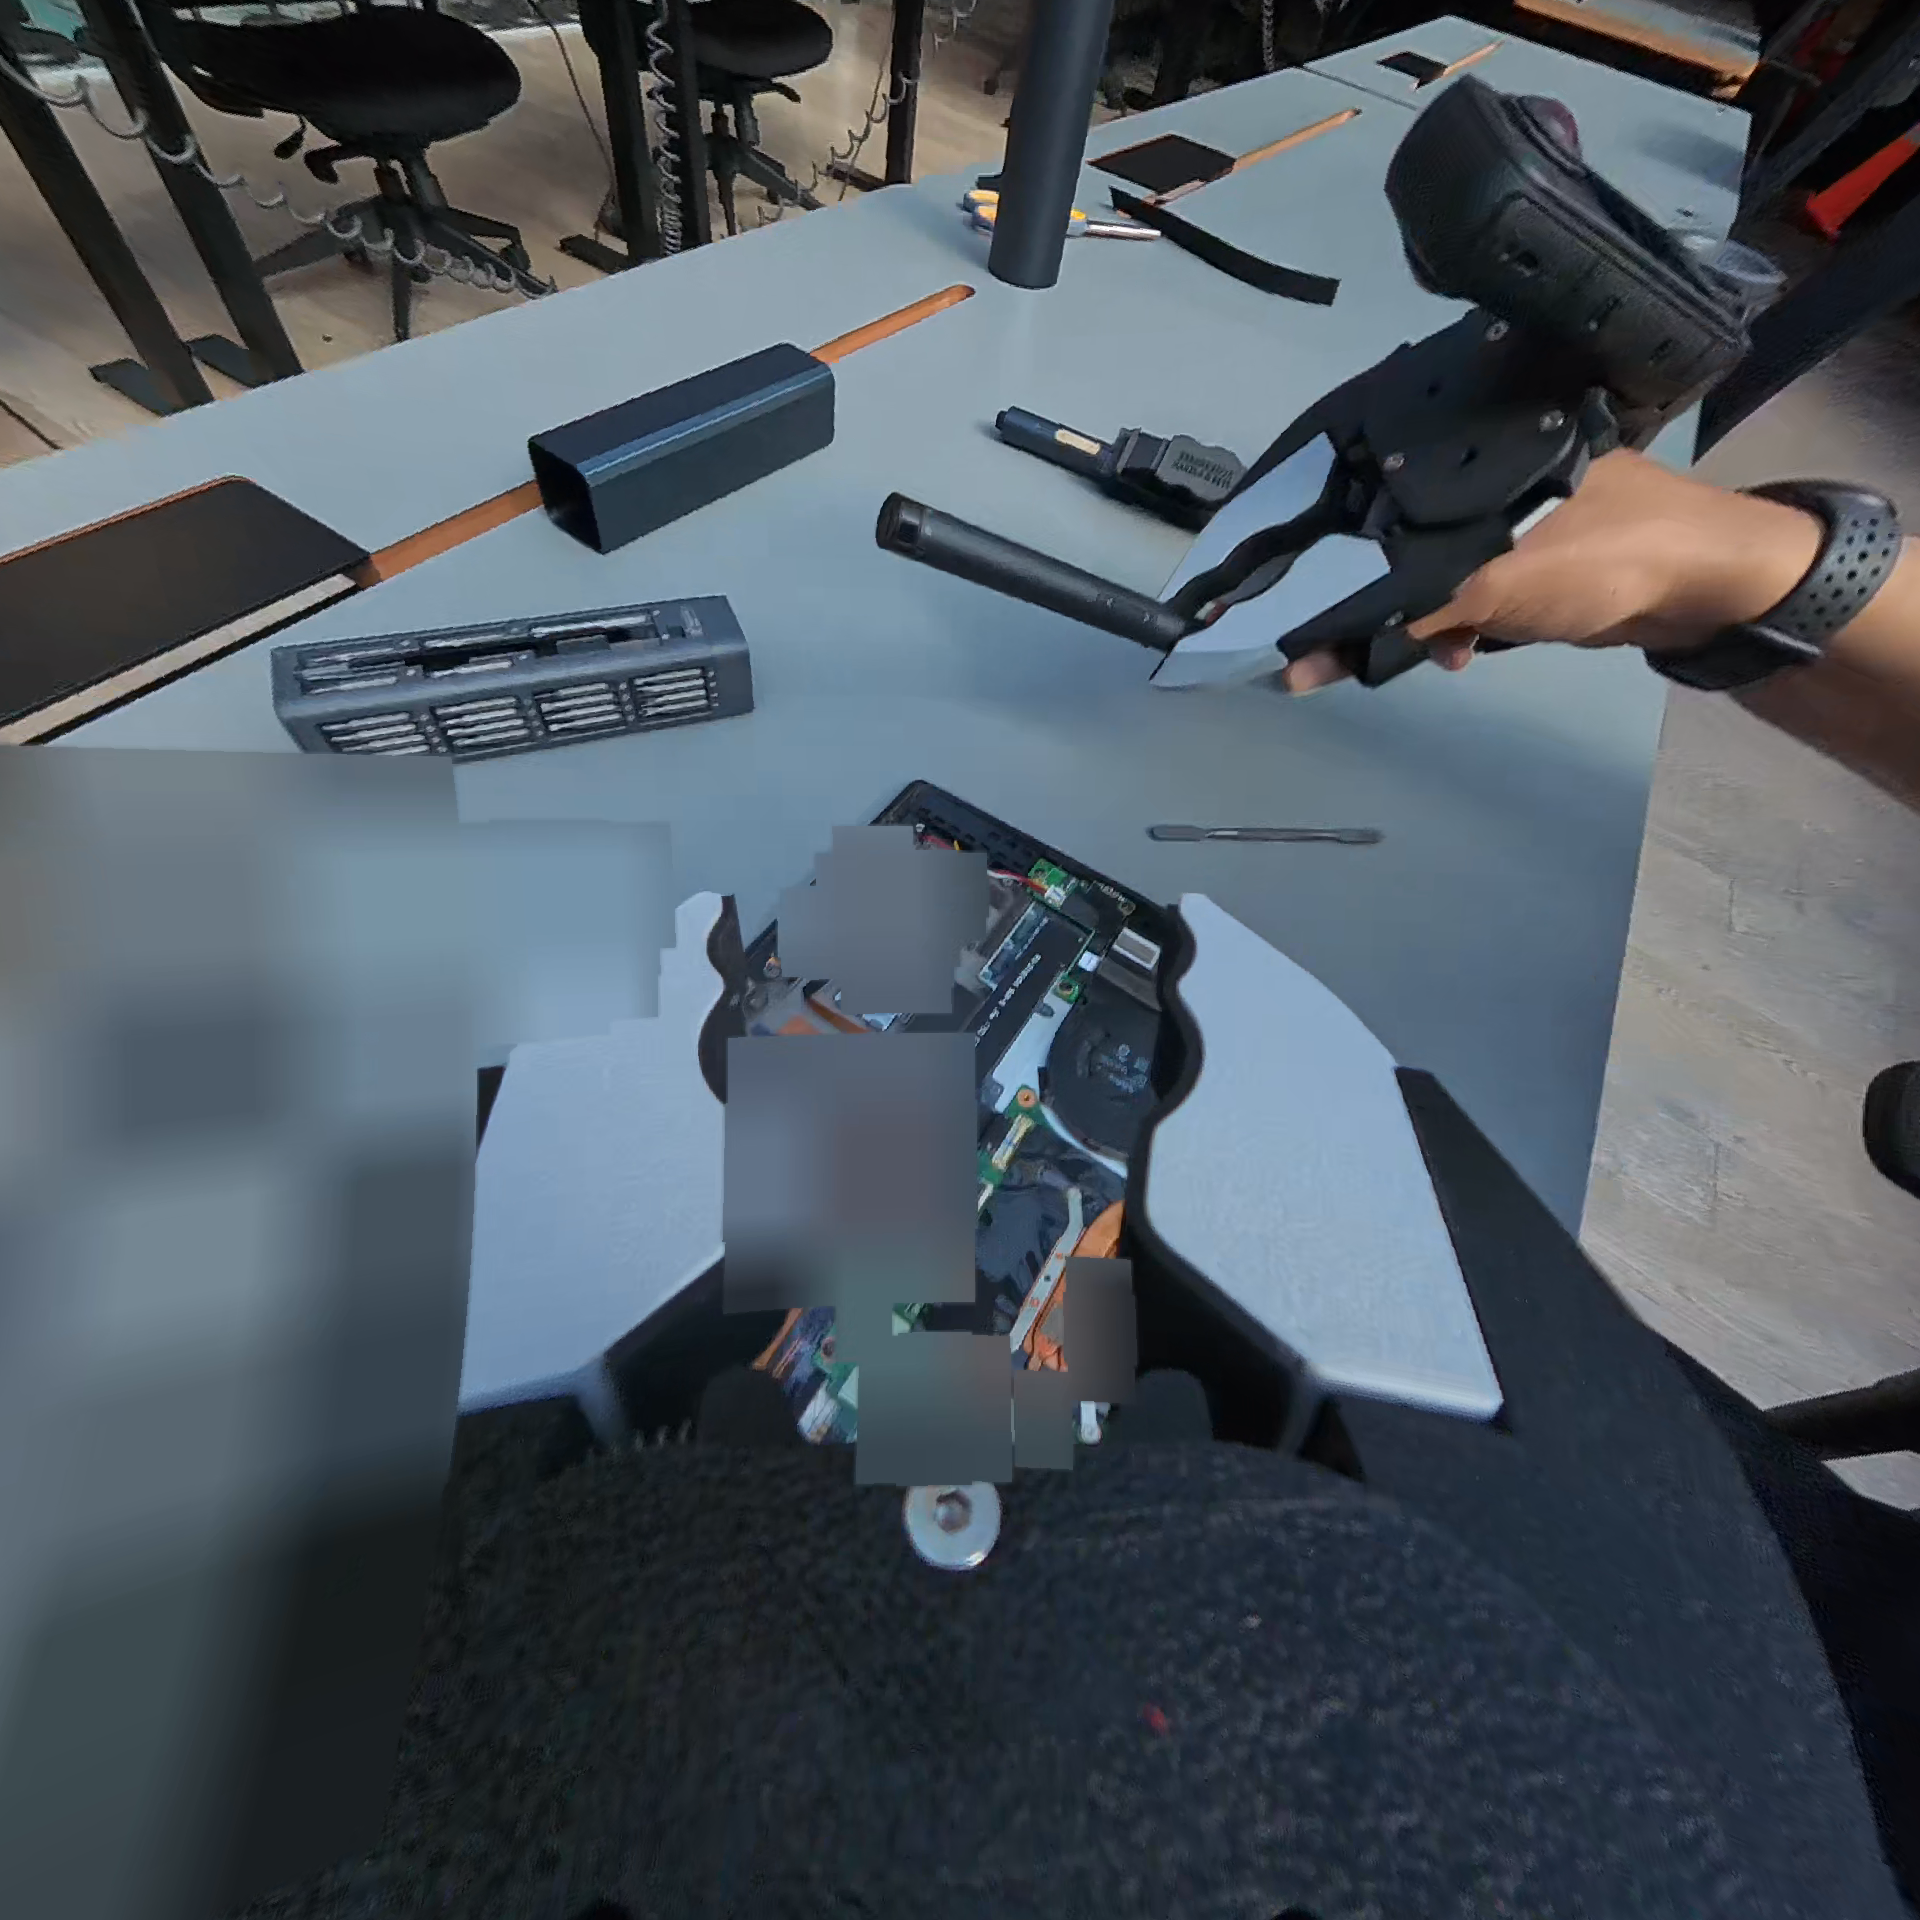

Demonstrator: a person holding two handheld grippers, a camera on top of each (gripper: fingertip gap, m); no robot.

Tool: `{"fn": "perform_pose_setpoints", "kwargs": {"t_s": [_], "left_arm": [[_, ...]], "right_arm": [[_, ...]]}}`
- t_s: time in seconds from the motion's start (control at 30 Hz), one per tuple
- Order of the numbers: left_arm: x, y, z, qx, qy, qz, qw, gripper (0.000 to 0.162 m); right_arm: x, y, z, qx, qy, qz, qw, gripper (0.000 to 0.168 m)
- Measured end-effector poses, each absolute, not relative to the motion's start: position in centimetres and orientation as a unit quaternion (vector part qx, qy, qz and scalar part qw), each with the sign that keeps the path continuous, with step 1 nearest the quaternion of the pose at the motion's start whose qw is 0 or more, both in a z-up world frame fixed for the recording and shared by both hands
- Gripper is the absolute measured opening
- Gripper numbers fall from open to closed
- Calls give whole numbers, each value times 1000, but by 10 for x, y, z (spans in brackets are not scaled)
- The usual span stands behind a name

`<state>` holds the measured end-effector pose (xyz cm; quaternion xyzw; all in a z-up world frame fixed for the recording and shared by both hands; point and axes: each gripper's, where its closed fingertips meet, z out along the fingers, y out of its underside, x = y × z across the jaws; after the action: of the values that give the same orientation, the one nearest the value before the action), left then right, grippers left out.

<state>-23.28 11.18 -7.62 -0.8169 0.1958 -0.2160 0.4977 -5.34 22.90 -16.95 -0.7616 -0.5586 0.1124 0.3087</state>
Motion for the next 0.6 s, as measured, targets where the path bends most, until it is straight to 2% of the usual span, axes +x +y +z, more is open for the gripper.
{"fn": "perform_pose_setpoints", "kwargs": {"t_s": [0.23,0.4,0.6], "left_arm": [[-300,27,-110,-837,179,-157,493,81],[-346,-20,-131,-862,161,-96,471,77],[-362,-41,-141,-864,125,-112,475,69]], "right_arm": [[-17,257,-208,-795,-571,27,204,17],[-20,259,-215,-810,-564,24,159,17],[-19,258,-225,-822,-557,18,120,17]]}}
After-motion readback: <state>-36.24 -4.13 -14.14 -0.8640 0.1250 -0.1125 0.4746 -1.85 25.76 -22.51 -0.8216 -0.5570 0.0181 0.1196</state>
